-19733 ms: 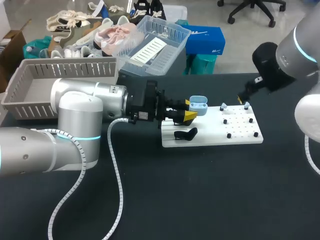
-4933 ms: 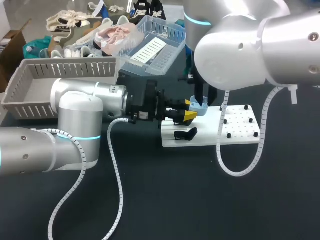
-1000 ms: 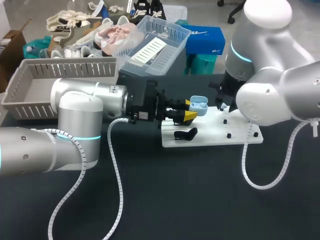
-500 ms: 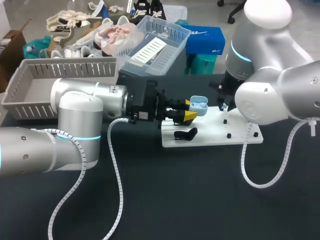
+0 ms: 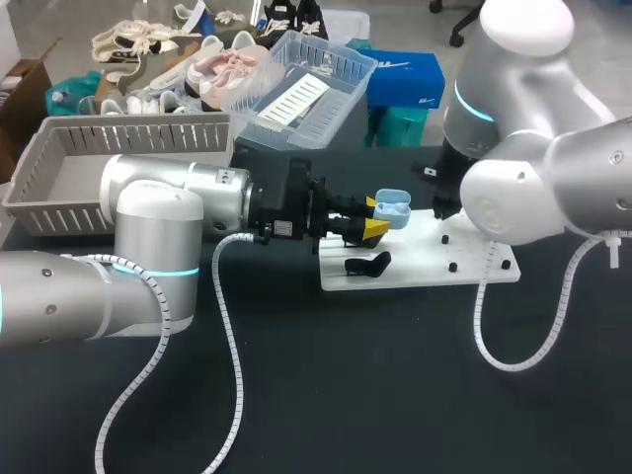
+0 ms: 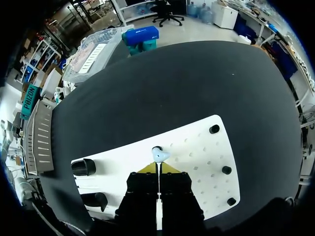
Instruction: Pick up each earbud case from the left stands, insert the matching earbuds, close the lid, and place the case in the box.
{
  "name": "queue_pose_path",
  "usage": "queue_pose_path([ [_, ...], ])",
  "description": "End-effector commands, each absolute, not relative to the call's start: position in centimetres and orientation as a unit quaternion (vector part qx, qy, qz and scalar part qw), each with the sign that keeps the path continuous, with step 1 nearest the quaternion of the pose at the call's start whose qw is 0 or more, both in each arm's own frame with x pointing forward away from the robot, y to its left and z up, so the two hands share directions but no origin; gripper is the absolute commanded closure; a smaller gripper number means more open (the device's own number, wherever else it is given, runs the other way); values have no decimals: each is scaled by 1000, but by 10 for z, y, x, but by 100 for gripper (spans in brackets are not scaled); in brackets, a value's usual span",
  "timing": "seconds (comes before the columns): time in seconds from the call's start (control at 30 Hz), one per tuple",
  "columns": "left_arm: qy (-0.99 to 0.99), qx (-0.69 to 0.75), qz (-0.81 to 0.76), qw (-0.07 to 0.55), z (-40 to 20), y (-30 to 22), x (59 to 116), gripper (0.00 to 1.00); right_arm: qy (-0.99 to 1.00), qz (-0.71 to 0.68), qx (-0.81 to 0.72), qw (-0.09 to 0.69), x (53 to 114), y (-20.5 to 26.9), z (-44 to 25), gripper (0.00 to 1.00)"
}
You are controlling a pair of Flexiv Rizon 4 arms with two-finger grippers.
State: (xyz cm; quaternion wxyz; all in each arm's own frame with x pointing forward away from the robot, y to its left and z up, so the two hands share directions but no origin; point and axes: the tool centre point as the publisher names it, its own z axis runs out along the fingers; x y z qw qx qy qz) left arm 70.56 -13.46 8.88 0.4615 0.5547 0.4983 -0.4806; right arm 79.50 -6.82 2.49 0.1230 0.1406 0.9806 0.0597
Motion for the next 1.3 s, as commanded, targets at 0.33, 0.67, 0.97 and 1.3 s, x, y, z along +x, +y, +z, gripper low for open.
queue_pose_path([
  [0.33,498,554,-480,463,88,-135,705,100,982,66,144,98,791,-67,33,68],
  [0.67,498,554,-480,463,88,-135,705,100,982,60,147,104,796,-76,39,68],
  [0.97,498,554,-480,463,88,-135,705,100,984,57,134,101,805,-74,32,71],
  [1.3,498,554,-480,463,88,-135,705,100,986,56,122,98,806,-74,29,73],
])
